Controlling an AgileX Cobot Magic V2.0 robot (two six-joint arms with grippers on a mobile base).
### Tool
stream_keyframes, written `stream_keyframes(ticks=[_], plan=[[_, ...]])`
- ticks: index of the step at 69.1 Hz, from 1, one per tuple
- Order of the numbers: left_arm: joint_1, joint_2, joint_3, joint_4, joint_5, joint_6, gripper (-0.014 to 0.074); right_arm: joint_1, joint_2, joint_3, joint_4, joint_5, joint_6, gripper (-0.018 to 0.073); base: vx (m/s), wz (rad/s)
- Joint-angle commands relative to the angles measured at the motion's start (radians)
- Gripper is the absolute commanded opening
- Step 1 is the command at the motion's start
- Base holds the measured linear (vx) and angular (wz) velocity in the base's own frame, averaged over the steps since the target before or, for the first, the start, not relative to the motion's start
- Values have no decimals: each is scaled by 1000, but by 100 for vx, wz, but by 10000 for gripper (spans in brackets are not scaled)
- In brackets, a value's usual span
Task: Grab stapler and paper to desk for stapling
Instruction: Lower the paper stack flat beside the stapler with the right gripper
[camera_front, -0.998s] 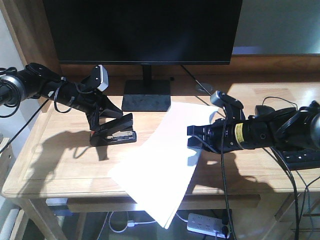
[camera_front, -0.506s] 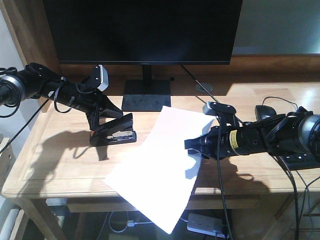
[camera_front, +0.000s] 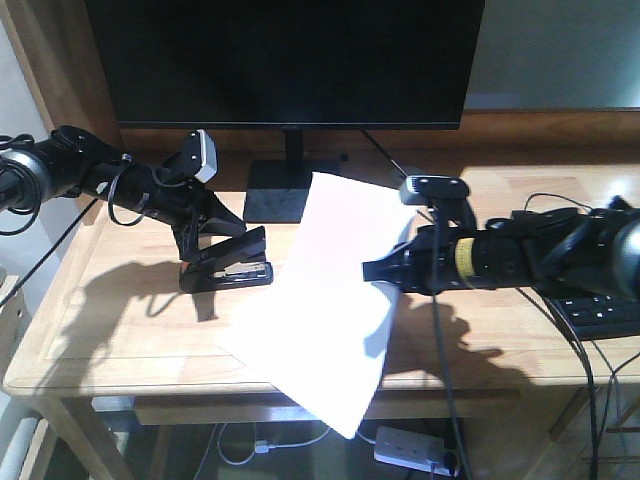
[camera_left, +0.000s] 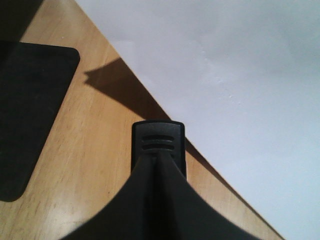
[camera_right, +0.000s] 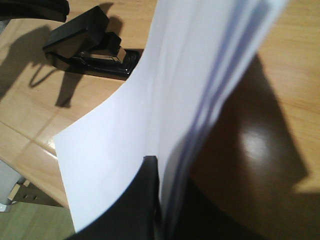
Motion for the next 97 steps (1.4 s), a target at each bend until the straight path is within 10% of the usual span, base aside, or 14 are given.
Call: stream_keyframes(ticks=[1,97], plan=[[-3,-65,-27,-64,15,-10,-6,49,-28,-57,-31,37,-24,-3,0,0],[-3,-65,-27,-64,15,-10,-6,81,293,-379,-32,108,-24,14,0,0]])
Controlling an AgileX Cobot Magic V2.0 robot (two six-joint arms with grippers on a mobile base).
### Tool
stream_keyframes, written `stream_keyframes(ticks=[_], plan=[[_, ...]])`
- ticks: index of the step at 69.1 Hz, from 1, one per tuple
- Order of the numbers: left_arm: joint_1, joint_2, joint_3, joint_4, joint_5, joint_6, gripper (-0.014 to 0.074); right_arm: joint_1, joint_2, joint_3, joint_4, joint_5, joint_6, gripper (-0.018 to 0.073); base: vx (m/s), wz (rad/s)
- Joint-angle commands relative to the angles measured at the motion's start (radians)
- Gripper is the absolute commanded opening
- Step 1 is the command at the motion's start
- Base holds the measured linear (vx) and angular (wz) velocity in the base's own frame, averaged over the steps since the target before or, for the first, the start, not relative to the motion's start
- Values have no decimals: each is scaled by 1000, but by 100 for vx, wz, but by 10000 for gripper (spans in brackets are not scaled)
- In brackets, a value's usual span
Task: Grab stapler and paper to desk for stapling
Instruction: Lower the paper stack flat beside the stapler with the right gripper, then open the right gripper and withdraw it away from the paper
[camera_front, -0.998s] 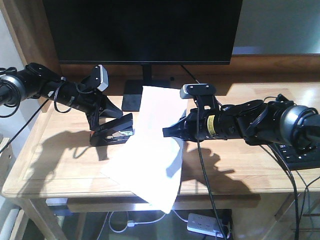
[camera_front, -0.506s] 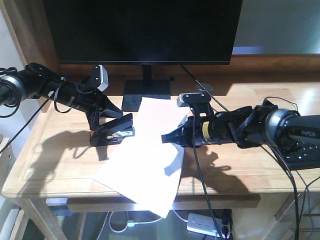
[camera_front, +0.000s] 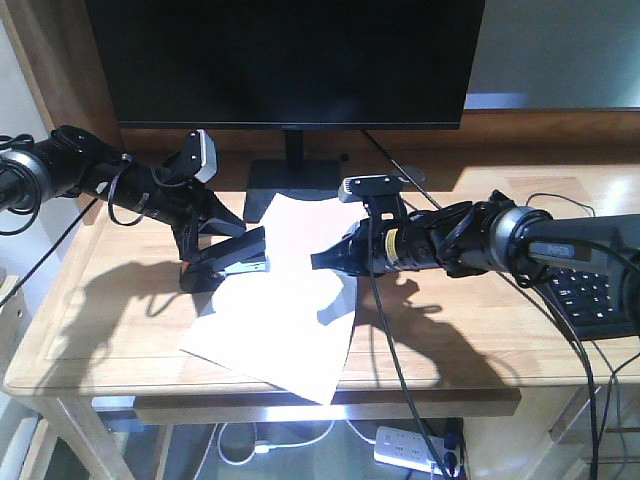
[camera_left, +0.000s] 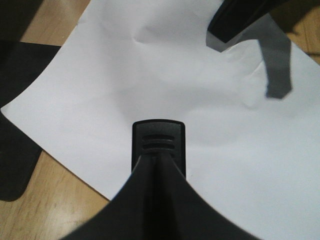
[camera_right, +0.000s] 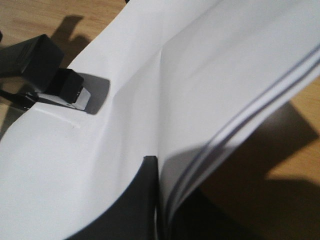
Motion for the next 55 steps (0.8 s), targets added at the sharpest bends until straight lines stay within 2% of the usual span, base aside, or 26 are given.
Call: stream_keyframes(ticks=[1,9,16,35,41,47,55], plan=[[-3,-65,-27,-64,15,-10,-6,0,-38,-51,-36,-6,-12,15,0,0],[-3,-65,-27,-64,15,-10,-6,0,-29,-65,-36,7,-12,63,0,0],[-3,-65,-27,-64,15,-10,-6,0,-29,-66,-36,33,-12,145,0,0],[-3,-65,-27,-64,15,-10,-6,0,-29,-66,-35,142,-12,525,0,0],[-3,-65,-27,-64,15,-10,-6,0,-29,-75,-36,166,-12,613,0,0],[-3,-65,-27,-64,15,-10,-6,0,-29,-89,-36,162,-26,666,0,0],[-3,-65,-27,-64,15,-10,-6,0,-33,-100,-36,169,-41,673,0,0]])
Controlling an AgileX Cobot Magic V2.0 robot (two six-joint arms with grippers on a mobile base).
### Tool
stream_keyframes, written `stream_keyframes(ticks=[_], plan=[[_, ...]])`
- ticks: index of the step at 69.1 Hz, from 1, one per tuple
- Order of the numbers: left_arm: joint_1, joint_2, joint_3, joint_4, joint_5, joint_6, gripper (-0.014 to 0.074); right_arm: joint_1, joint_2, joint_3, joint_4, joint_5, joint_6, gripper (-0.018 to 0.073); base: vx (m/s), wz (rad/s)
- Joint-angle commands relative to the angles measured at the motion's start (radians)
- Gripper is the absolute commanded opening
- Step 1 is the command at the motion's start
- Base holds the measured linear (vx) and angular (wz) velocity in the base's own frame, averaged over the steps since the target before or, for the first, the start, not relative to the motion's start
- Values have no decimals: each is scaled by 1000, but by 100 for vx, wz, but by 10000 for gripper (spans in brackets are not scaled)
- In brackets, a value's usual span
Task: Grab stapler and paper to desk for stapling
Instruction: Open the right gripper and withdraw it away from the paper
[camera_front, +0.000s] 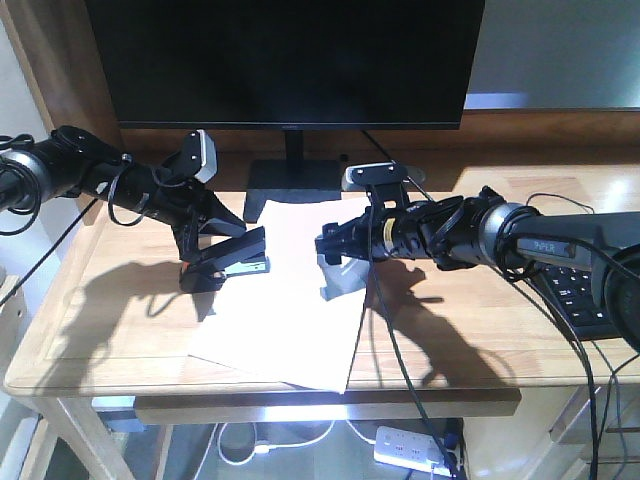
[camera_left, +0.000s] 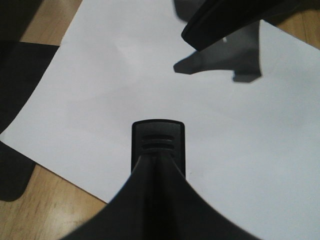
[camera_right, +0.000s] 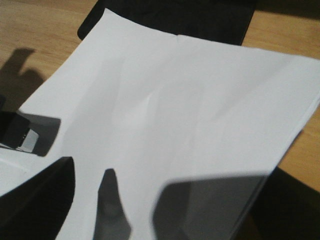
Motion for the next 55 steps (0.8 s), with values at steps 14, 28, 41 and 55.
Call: stream_keyframes(ticks=[14,28,41,55], plan=[[-3,-65,-27,-64,15,-10,-6,-2,-84,-29,-42,110,-9,640,0,0],[-3,-65,-27,-64,15,-10,-6,-2,-102,-29,-44,174,-20,587,0,0],[-3,-65,-27,-64,15,-10,-6,-2,-134,-29,-44,205,-20,571,0,0],[-3,-65,-27,-64,15,-10,-6,-4,-269,33,-46,223,-27,571,0,0]])
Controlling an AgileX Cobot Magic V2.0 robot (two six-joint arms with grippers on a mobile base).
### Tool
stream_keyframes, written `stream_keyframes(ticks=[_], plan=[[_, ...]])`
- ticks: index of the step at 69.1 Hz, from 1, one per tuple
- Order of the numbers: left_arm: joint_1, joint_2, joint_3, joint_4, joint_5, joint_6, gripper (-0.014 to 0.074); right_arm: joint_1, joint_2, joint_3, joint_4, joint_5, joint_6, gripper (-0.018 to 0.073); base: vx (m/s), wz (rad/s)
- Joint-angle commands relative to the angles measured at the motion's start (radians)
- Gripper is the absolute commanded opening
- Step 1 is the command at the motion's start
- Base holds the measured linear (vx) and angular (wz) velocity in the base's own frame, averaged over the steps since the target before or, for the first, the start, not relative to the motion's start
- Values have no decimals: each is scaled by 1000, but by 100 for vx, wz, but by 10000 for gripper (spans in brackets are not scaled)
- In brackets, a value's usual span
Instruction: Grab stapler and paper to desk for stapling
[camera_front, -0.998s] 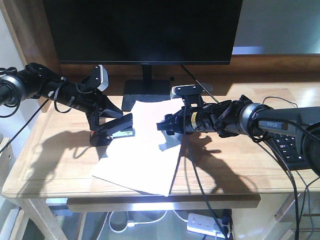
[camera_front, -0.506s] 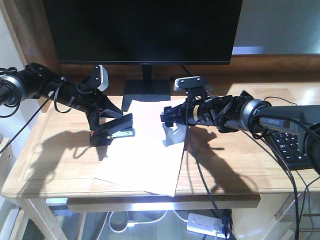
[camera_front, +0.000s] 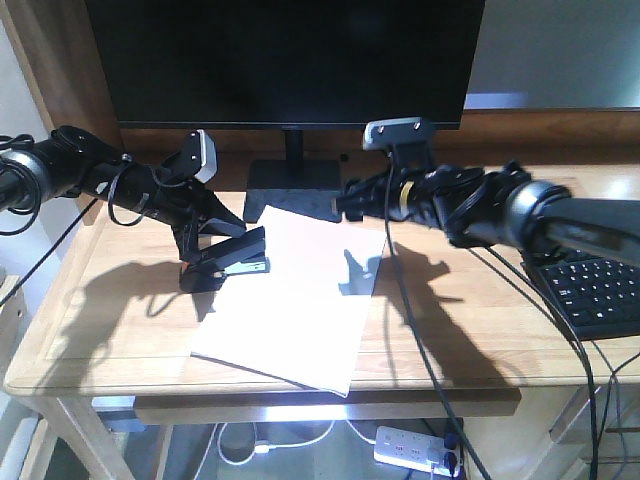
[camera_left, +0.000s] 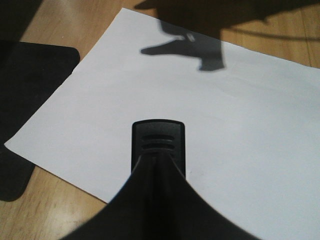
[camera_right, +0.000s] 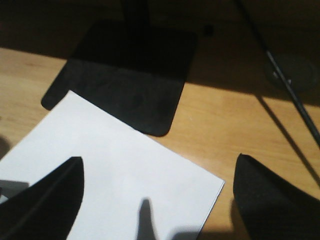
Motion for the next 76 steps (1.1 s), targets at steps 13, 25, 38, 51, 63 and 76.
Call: stream_keyframes(ticks=[13,25,38,51,63,76], plan=[[-3,-65,-27,-64,15,-10,-6,-5,-339,152,-58,70,-40,571,0,0],[-3,-65,-27,-64,15,-10,-6,-5,-575,320,-58,71,-47,571,0,0],[-3,-65,-27,-64,15,-10,-6,-5,-850,522,-58,81,-92,571,0,0],[-3,-65,-27,-64,15,-10,-6,-5,-1174,716,-58,81,-97,570,0,0],[-3,-65,-27,-64,15,-10,-6,-5,-1478,892,-58,80,-142,570,0,0],[-3,-65,-27,-64,15,-10,-6,-5,-1780,1071,-51,76,-133,570,0,0]])
